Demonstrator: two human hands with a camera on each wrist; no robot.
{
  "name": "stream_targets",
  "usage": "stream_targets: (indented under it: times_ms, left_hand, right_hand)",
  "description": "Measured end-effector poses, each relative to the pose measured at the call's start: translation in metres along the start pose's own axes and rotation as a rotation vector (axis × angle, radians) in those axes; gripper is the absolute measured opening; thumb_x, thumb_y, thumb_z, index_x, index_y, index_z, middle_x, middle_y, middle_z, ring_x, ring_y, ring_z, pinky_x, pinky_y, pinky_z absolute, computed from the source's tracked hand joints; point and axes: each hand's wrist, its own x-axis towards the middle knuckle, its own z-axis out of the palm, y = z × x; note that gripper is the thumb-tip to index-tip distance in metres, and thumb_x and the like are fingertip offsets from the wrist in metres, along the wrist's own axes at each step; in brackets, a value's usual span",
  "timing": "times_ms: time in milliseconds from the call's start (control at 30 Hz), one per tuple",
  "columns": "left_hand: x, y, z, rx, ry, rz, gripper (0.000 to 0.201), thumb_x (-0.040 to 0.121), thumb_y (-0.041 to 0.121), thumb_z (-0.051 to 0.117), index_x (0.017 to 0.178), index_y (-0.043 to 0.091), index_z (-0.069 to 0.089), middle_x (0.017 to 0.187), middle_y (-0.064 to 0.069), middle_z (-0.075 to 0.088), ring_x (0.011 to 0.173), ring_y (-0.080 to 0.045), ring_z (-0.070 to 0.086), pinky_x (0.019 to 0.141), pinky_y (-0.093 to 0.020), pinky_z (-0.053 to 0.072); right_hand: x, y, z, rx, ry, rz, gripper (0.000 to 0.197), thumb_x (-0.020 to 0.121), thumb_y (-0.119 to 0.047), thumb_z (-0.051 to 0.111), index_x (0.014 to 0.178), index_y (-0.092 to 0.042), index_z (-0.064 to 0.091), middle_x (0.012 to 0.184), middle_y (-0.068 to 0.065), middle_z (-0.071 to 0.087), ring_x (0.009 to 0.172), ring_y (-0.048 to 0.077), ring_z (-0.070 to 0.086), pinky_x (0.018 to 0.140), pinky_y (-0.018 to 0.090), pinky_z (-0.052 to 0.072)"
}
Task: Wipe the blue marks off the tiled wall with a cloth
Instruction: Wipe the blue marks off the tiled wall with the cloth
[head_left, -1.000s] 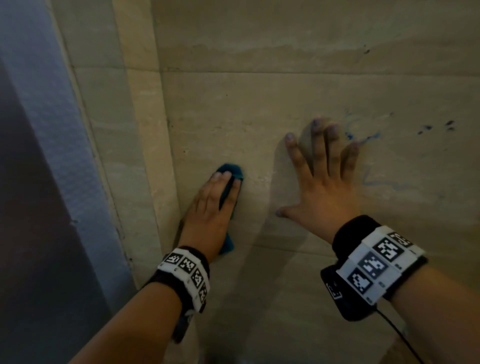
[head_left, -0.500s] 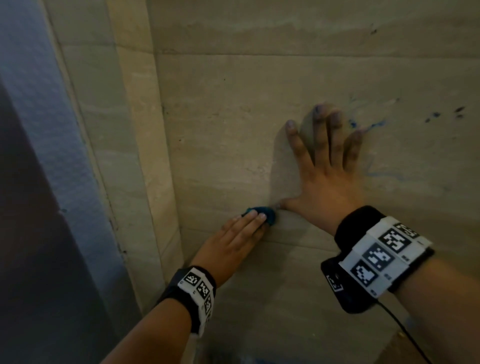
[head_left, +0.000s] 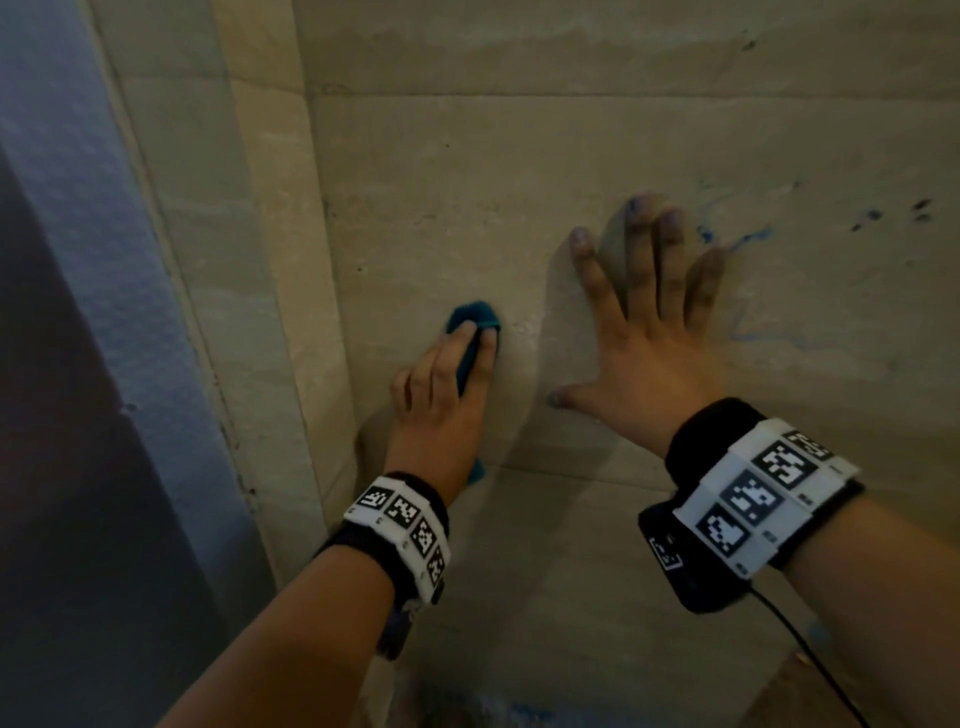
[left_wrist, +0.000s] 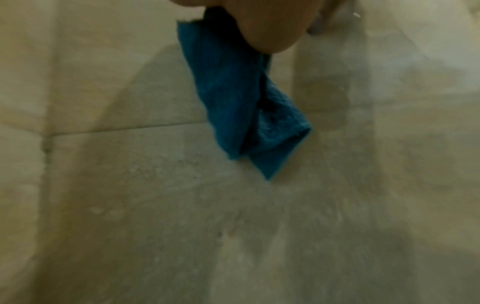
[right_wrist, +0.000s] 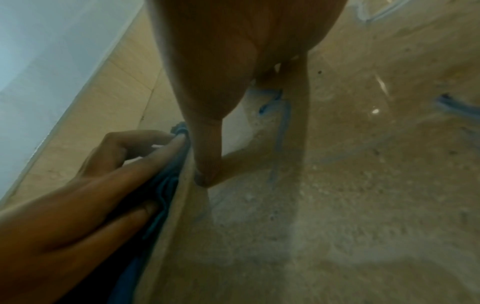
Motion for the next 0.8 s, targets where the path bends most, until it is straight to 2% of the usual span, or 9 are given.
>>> stream_targets:
  times_ms: [133, 267, 400, 433, 533, 600, 633, 700, 800]
  left_hand:
    - [-0.008, 0.012, 0.006, -0.035, 0.004, 0.189, 0.056, 0.081, 0.006, 0.04, 0.137, 0.011, 0.036, 0.138, -0.011, 0.029, 0.119, -0.029, 0.035, 0.092, -0.041, 0.03]
    - [-0.016, 0.027, 0.005, -0.085, -0.066, 0.199, 0.057, 0.081, 0.01, 0.041, 0.138, 0.01, 0.035, 0.141, -0.011, 0.028, 0.123, -0.029, 0.035, 0.096, -0.042, 0.036]
    - [-0.01, 0.03, -0.014, -0.229, -0.195, 0.171, 0.087, 0.059, 0.005, 0.08, 0.135, 0.01, 0.038, 0.135, -0.011, 0.035, 0.116, -0.029, 0.036, 0.086, -0.044, 0.052]
    - [-0.004, 0.028, -0.021, -0.277, -0.231, 0.157, 0.087, 0.055, 0.004, 0.085, 0.132, 0.011, 0.044, 0.131, -0.01, 0.041, 0.111, -0.027, 0.04, 0.081, -0.041, 0.054]
    - [0.013, 0.023, -0.037, -0.341, -0.296, 0.191, 0.055, 0.058, 0.003, 0.086, 0.109, 0.011, 0.067, 0.103, -0.008, 0.062, 0.087, -0.026, 0.058, 0.063, -0.032, 0.055]
    - [0.029, 0.024, -0.053, -0.412, -0.392, 0.166, 0.032, 0.076, 0.003, 0.073, 0.106, 0.009, 0.068, 0.095, -0.011, 0.061, 0.073, -0.032, 0.061, 0.056, -0.036, 0.052]
    - [0.036, 0.026, -0.06, -0.452, -0.406, 0.122, 0.023, 0.085, 0.008, 0.062, 0.107, 0.008, 0.067, 0.095, -0.012, 0.059, 0.071, -0.033, 0.06, 0.055, -0.039, 0.052]
    - [0.049, 0.03, -0.072, -0.545, -0.431, 0.034, 0.027, 0.092, 0.017, 0.046, 0.109, 0.007, 0.064, 0.097, -0.013, 0.056, 0.076, -0.033, 0.058, 0.064, -0.041, 0.05]
    - [0.072, 0.035, -0.09, -0.672, -0.421, -0.05, 0.018, 0.094, 0.016, 0.052, 0.107, 0.009, 0.064, 0.097, -0.008, 0.059, 0.086, -0.023, 0.055, 0.073, -0.027, 0.04]
  right_hand:
    - [0.001, 0.002, 0.002, 0.006, 0.012, -0.003, 0.132, 0.056, -0.068, 0.074, 0.152, -0.023, -0.005, 0.154, 0.009, -0.018, 0.142, 0.036, -0.015, 0.105, 0.056, -0.022]
    - [0.0, 0.004, 0.004, 0.002, 0.055, -0.021, 0.127, 0.058, -0.068, 0.074, 0.152, -0.021, 0.002, 0.154, 0.01, -0.012, 0.142, 0.036, -0.009, 0.106, 0.056, -0.02]
    - [-0.005, 0.011, -0.001, 0.048, 0.044, -0.077, 0.118, 0.064, -0.06, 0.075, 0.152, -0.023, 0.005, 0.157, 0.012, -0.006, 0.143, 0.033, -0.007, 0.109, 0.053, -0.017]
    - [-0.007, 0.014, -0.004, 0.069, 0.044, -0.101, 0.111, 0.068, -0.055, 0.074, 0.152, -0.023, 0.01, 0.157, 0.015, -0.002, 0.143, 0.033, -0.006, 0.111, 0.053, -0.014]
    - [-0.013, 0.023, -0.018, 0.182, 0.011, -0.165, 0.086, 0.075, -0.039, 0.068, 0.148, -0.024, 0.025, 0.158, 0.015, 0.004, 0.144, 0.032, -0.004, 0.114, 0.057, 0.001]
    - [-0.018, 0.028, -0.028, 0.292, -0.058, -0.183, 0.072, 0.08, -0.03, 0.068, 0.144, -0.026, 0.035, 0.158, 0.011, 0.012, 0.145, 0.03, 0.005, 0.116, 0.053, 0.012]
    - [-0.021, 0.029, -0.034, 0.356, -0.093, -0.194, 0.064, 0.082, -0.027, 0.069, 0.14, -0.026, 0.041, 0.156, 0.008, 0.02, 0.143, 0.03, 0.015, 0.115, 0.049, 0.02]
    - [-0.027, 0.031, -0.048, 0.494, -0.161, -0.203, 0.051, 0.087, -0.025, 0.066, 0.135, -0.027, 0.048, 0.146, 0.0, 0.038, 0.131, 0.022, 0.037, 0.106, 0.037, 0.036]
    - [-0.034, 0.031, -0.071, 0.659, -0.309, -0.118, 0.048, 0.091, -0.032, 0.06, 0.136, -0.033, 0.044, 0.132, -0.01, 0.05, 0.115, 0.006, 0.045, 0.095, 0.021, 0.04]
